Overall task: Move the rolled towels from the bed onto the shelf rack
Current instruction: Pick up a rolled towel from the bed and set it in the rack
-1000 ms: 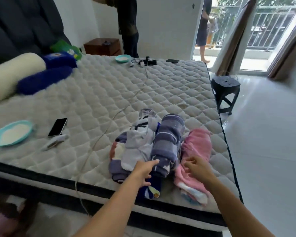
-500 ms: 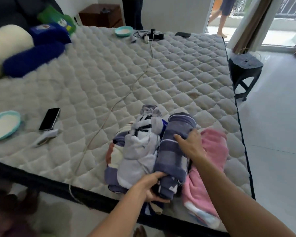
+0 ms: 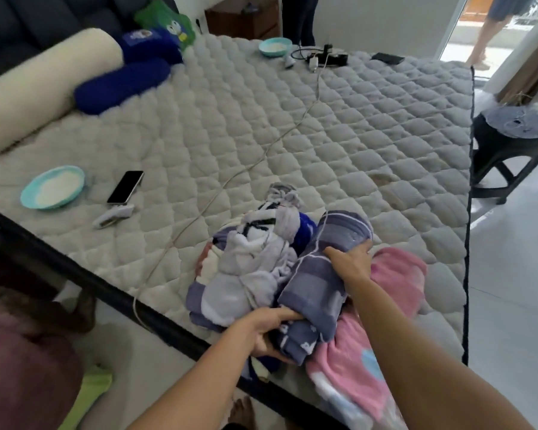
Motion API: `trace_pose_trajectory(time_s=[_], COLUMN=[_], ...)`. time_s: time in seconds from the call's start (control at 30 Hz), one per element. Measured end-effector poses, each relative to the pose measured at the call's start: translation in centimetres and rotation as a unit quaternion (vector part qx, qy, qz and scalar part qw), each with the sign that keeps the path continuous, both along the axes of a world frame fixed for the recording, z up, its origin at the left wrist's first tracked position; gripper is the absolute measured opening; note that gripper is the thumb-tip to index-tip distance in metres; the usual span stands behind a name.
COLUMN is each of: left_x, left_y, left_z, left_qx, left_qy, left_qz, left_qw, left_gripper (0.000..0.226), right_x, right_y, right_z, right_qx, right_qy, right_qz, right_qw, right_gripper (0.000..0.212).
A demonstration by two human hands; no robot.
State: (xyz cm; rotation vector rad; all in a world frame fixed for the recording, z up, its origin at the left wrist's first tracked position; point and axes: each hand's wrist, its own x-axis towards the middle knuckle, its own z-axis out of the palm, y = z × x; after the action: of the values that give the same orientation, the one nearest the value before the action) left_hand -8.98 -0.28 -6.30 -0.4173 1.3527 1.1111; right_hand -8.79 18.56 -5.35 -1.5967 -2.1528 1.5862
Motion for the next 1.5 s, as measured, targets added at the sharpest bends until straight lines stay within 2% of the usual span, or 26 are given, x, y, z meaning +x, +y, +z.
trace_pose_trajectory(time_s=[0.17, 0.23, 0.33, 0.43, 0.6, 0.73, 0.8, 0.87, 1.03, 1.17, 1.23, 1.43, 1.5], left_x=[0.7, 0.7, 0.7, 1.1, 5.3, 13.2, 18.3, 24.0, 37.2, 46.3, 50.2, 59.9, 62.6], left_y=[-0.8, -1.3, -3.1, -6.4, -16.1, -26.6, -31.6, -35.6, -41.3, -46.0, -48.2, -55.8, -58.3], left_z=[2.3, 3.7, 6.1, 8.8, 12.4, 14.3, 15.0, 15.8, 17.6, 18.0, 17.9, 17.5, 17.7], left_qx=[0.033, 0.04, 0.083, 0.101, 0.067, 0.043, 0.04, 0.033, -0.016, -0.075, -0.101, -0.179, -0.195], left_qy=[0.084, 0.129, 0.188, 0.252, 0.33, 0.341, 0.338, 0.344, 0.395, 0.412, 0.414, 0.405, 0.404], left_qz=[-0.035, -0.05, -0.061, -0.046, 0.088, 0.22, 0.301, 0.371, 0.502, 0.624, 0.673, 0.777, 0.806], left_qw=[0.995, 0.99, 0.977, 0.961, 0.937, 0.913, 0.891, 0.862, 0.77, 0.66, 0.604, 0.448, 0.385], left_gripper=[0.02, 0.025, 0.046, 0.046, 0.043, 0.036, 0.046, 0.055, 0.045, 0.034, 0.034, 0.06, 0.048], right_x=[2.4, 2.9, 3.4, 3.1, 3.1, 5.0, 7.1, 10.2, 19.8, 27.5, 31.5, 43.2, 46.7], right_y=[0.1, -0.4, -2.1, -5.5, -14.7, -24.9, -30.6, -36.4, -49.7, -59.5, -64.2, -77.7, -82.1], right_z=[1.8, 3.1, 6.2, 9.3, 12.7, 14.8, 15.8, 16.8, 19.1, 20.8, 21.2, 22.1, 22.6], right_qx=[-0.033, -0.02, 0.003, -0.028, -0.129, -0.217, -0.257, -0.307, -0.349, -0.295, -0.265, -0.239, -0.245], right_qy=[0.104, 0.149, 0.226, 0.32, 0.413, 0.415, 0.406, 0.397, 0.351, 0.322, 0.289, 0.273, 0.279], right_qz=[-0.057, -0.061, -0.056, -0.034, 0.059, 0.18, 0.25, 0.323, 0.518, 0.668, 0.736, 0.832, 0.852], right_qw=[0.992, 0.987, 0.972, 0.947, 0.9, 0.865, 0.841, 0.802, 0.697, 0.603, 0.551, 0.419, 0.37], right_gripper=[0.094, 0.094, 0.089, 0.087, 0.083, 0.075, 0.072, 0.07, 0.076, 0.073, 0.079, 0.101, 0.1])
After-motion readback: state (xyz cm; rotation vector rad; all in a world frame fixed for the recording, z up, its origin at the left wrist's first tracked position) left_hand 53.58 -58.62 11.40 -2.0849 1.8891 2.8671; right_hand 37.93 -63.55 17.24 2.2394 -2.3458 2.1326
